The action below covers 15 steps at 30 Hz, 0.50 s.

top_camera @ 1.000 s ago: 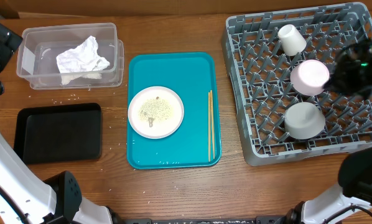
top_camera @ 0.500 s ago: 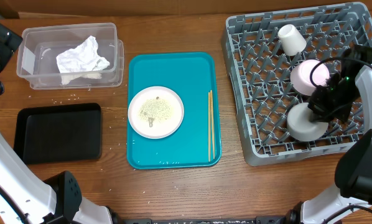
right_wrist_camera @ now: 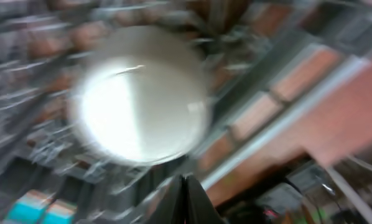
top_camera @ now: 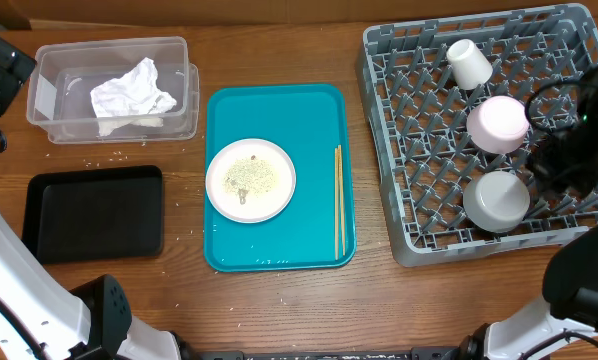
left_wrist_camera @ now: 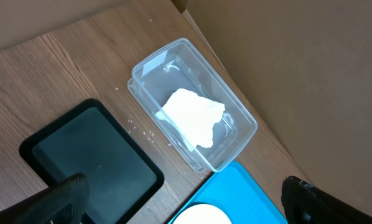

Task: Sort waste into correct bins and load items into the dishwasher
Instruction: 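Grasp the wooden chopsticks on the tray with the right gripper and lift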

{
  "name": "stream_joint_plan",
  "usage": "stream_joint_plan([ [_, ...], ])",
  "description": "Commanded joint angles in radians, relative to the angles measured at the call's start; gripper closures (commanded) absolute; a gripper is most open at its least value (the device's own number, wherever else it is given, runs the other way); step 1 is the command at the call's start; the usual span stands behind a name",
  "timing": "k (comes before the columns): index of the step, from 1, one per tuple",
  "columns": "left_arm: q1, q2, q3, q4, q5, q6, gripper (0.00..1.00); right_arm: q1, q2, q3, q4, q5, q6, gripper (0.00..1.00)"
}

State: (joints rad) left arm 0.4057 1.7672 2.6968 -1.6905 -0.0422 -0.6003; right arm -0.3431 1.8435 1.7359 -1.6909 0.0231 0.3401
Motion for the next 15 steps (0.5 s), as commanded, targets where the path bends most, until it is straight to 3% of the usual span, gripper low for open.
stream_joint_plan([
  [1,-0.007,-0.021,0.0,0.001,-0.013,-0.006,0.0,0.079,-0.081,0.062,0.002,-0.386,-0.24,0.96],
  [3,-0.007,-0.021,0.0,0.001,-0.013,-0.006,0.0,0.133,-0.1,0.062,0.004,-0.503,-0.303,0.83],
  [5,-0.007,-0.021,0.0,0.001,-0.013,-0.006,0.0,0.204,-0.107,0.062,0.017,-0.506,-0.304,0.48],
  [6,-0.007,-0.021,0.0,0.001,-0.013,-0.006,0.0,0.249,-0.107,0.061,0.029,-0.491,-0.304,0.39],
  [7,-0.007,-0.021,0.0,0.001,-0.013,-0.006,0.0,0.331,-0.105,0.056,0.061,-0.454,-0.301,0.2],
  [8,-0.007,-0.021,0.0,0.001,-0.013,-0.006,0.0,0.385,-0.103,0.051,0.087,-0.414,-0.278,0.14],
  [15,-0.007,-0.021,0.0,0.001,-0.013,-0.006,0.0,0.674,-0.071,-0.031,0.281,-0.119,-0.077,0.27],
])
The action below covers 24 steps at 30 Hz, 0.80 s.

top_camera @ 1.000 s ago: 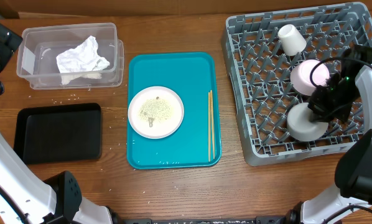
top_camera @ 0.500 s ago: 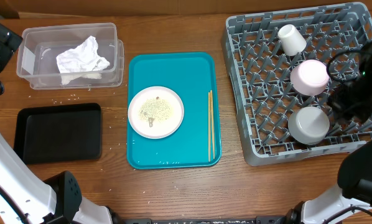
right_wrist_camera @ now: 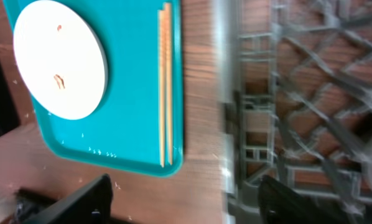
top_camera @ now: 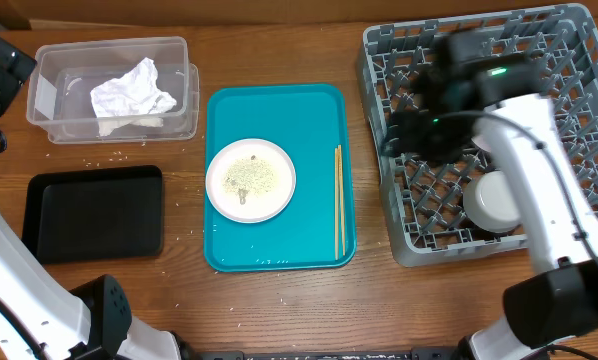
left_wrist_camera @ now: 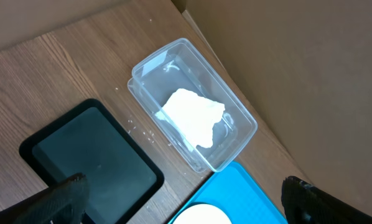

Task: Sort waste into correct bins and load items into the dishwasher
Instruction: 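Grasp the wooden chopsticks on the tray with the right gripper and lift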

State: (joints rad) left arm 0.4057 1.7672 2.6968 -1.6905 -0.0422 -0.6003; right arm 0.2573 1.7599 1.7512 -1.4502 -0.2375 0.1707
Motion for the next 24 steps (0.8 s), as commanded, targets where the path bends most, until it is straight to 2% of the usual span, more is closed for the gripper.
stream_joint_plan([
  [1,-0.007,-0.021,0.0,0.001,-0.013,-0.006,0.0,0.106,0.019,-0.064,0.072,0.148,0.104,0.3],
  [6,-0.007,-0.021,0.0,0.001,-0.013,-0.006,0.0,0.236,0.047,-0.18,0.243,0.147,0.186,0.43],
  [10,-0.007,-0.021,0.0,0.001,-0.013,-0.006,0.0,0.309,0.051,-0.283,0.39,0.151,0.243,0.59],
  [13,-0.007,-0.021,0.0,0.001,-0.013,-0.006,0.0,0.355,0.055,-0.367,0.492,0.168,0.278,0.66],
  [18,-0.007,-0.021,0.0,0.001,-0.013,-0.006,0.0,0.406,0.101,-0.448,0.559,0.205,0.325,0.67],
  [24,-0.007,-0.021,0.0,0.001,-0.013,-0.006,0.0,0.416,0.172,-0.456,0.579,0.225,0.328,0.68],
])
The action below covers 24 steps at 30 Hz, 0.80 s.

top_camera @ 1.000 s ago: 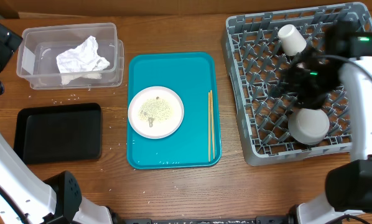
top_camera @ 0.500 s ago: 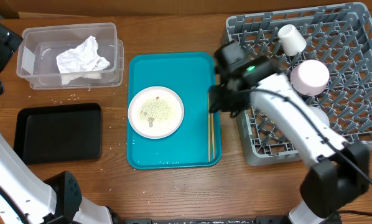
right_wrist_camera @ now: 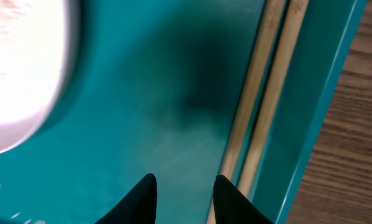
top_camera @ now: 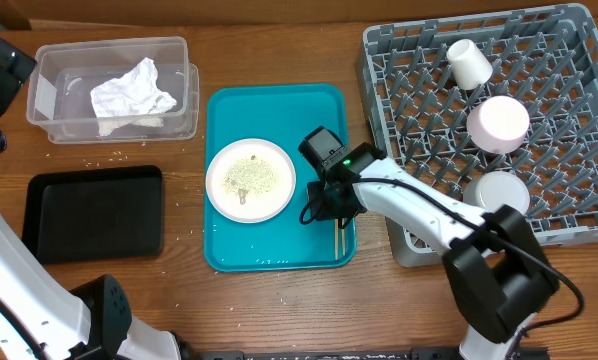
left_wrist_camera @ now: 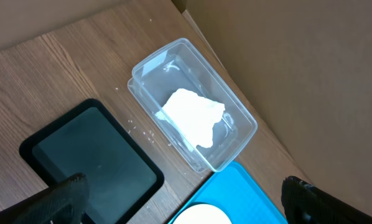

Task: Sort waste into correct bins and load items into the dishwasher
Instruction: 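Grasp the wooden chopsticks on the tray with the right gripper and lift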

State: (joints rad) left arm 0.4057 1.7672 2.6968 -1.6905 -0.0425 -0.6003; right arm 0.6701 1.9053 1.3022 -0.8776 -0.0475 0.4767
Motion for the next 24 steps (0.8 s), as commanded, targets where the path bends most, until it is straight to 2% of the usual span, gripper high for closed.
stream_joint_plan([
  [1,-0.007,-0.021,0.0,0.001,-0.013,-0.006,0.0,0.003,0.039,-0.007,0.004,0.051,0.022,0.68],
  [18,-0.007,-0.021,0.0,0.001,-0.013,-0.006,0.0,0.004,0.118,-0.007,0.025,0.043,0.015,0.68],
  [24,-0.007,-0.021,0.0,0.001,-0.013,-0.006,0.0,0.004,0.148,-0.003,0.023,0.042,0.015,0.86],
])
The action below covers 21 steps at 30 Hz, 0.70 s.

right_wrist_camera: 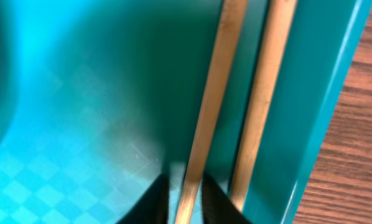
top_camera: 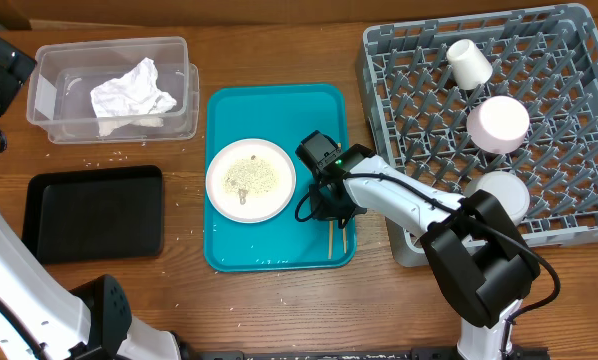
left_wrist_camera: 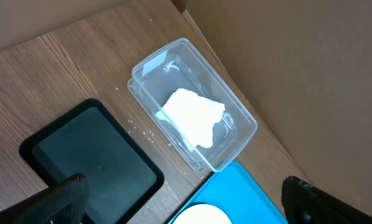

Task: Sort waste into correct bins and load items into the dishwasher
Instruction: 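Grasp the wooden chopsticks on the tray with the right gripper and lift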

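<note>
Two wooden chopsticks point(top_camera: 339, 165) lie along the right edge of the teal tray point(top_camera: 279, 110). My right gripper point(right_wrist_camera: 185, 199) is down on the tray, its fingers pressed on either side of the left chopstick point(right_wrist_camera: 214, 93). The other chopstick point(right_wrist_camera: 267, 93) lies free beside it. In the overhead view one chopstick's near end point(top_camera: 331, 240) angles slightly left. A white plate point(top_camera: 250, 180) with crumbs sits left of the gripper. My left gripper point(left_wrist_camera: 186, 211) hangs open high above the left side of the table.
The grey dish rack point(top_camera: 399, 130) at right holds a white cup point(top_camera: 469, 63), a pink bowl point(top_camera: 498, 123) and a white bowl point(top_camera: 504, 190). A clear bin point(top_camera: 49, 90) with a crumpled napkin point(top_camera: 131, 92) stands back left, a black tray point(top_camera: 94, 212) in front of it.
My right gripper's fingers stood apart just left of the chopsticks. Now they are closed around the left chopstick, whose near end has shifted a little left. The left arm has not moved.
My right gripper was over the dish rack by the white bowl. Then it was open, above the rack's left edge with the tray in view. Then it was low on the tray beside the chopsticks, and now it grips one. The left arm stayed still.
</note>
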{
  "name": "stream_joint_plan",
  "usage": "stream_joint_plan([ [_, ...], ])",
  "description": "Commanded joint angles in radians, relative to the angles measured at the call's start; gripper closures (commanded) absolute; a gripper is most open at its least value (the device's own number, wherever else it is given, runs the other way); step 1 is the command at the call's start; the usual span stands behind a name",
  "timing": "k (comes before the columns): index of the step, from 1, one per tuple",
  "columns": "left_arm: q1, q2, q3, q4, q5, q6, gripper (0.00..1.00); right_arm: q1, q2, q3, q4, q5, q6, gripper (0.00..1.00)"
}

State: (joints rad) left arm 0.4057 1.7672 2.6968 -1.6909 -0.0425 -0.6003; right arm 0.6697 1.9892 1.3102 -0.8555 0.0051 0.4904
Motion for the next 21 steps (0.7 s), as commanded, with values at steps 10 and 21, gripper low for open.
stream_joint_plan([
  [10,-0.007,-0.021,0.0,0.002,-0.013,-0.006,0.0,-0.093,0.031,0.387,-0.265,0.005,-0.121,0.96],
  [21,-0.007,-0.021,0.0,0.002,-0.013,-0.006,0.0,-0.39,0.032,0.707,-0.438,0.009,-0.525,0.96],
])
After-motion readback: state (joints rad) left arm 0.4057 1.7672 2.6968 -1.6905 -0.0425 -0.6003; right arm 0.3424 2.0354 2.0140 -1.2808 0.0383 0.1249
